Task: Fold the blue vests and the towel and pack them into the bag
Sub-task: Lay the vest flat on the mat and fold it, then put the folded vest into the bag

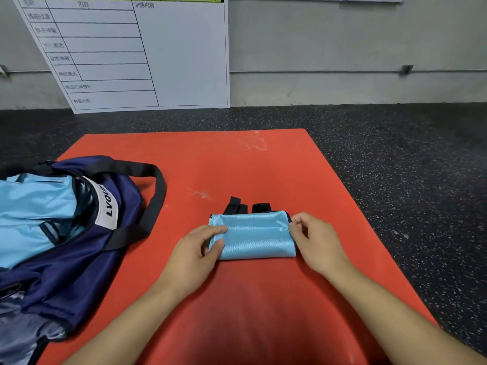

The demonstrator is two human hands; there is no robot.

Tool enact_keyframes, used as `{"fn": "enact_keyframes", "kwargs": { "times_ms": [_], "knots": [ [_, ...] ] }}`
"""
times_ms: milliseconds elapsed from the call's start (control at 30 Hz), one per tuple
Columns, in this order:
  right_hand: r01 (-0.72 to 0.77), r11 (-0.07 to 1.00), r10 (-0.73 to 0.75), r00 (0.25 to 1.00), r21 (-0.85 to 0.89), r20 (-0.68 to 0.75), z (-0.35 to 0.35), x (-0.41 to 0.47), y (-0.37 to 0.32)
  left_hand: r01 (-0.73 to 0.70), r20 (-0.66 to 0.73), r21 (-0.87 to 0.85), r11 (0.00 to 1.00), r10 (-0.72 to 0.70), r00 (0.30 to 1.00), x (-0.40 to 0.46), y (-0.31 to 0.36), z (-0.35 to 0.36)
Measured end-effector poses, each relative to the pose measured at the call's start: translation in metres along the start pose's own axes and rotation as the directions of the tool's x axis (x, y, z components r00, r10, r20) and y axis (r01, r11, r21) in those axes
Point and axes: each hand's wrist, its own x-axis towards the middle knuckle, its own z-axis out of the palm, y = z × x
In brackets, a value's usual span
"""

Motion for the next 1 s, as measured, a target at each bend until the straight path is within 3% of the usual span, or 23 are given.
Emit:
{"fn": "enact_keyframes", "kwargs": {
  "times_ms": [167,267,367,433,533,667,800,1000],
  "knots": [
    [0.006,0.967,-0.013,1.000,-0.256,-0.027,0.010,0.005,0.000,-0.025,-0.092,0.234,0.972,0.048,0.995,0.007,-0.006,0.014],
    [0.237,0.928,-0.289,0.945,-0.289,-0.155,0.009,0.002,-0.011,-0.031,-0.153,0.208,0.978,0.064,0.986,0.009,-0.007,0.018],
    [0.456,0.861,-0.469,0.883,-0.225,-0.007,0.020,-0.007,-0.021,-0.041,-0.160,0.222,0.974,0.078,0.984,0.008,-0.005,0.024],
    [0.435,0.873,-0.427,0.900,-0.221,0.085,0.032,-0.012,-0.017,0.025,-0.165,0.247,0.969,0.017,0.986,0.009,-0.008,0.025],
    [0.292,0.935,-0.288,0.956,-0.203,0.052,0.031,-0.006,-0.001,0.141,-0.137,0.281,0.949,-0.105,0.985,0.011,-0.014,0.020],
    [0.092,0.992,-0.096,0.994,-0.086,-0.047,0.017,0.003,0.016,0.090,-0.035,0.241,0.966,-0.084,0.996,0.017,-0.014,0.014],
    [0.121,0.993,-0.121,0.993,-0.005,-0.003,0.022,0.000,0.012,0.045,0.058,0.179,0.983,-0.056,0.997,0.022,-0.015,0.010],
    [0.065,0.976,-0.075,0.996,0.206,0.043,0.023,0.002,0.004,0.073,0.055,-0.031,0.997,-0.071,0.996,0.025,-0.011,0.012]
  ]
}}
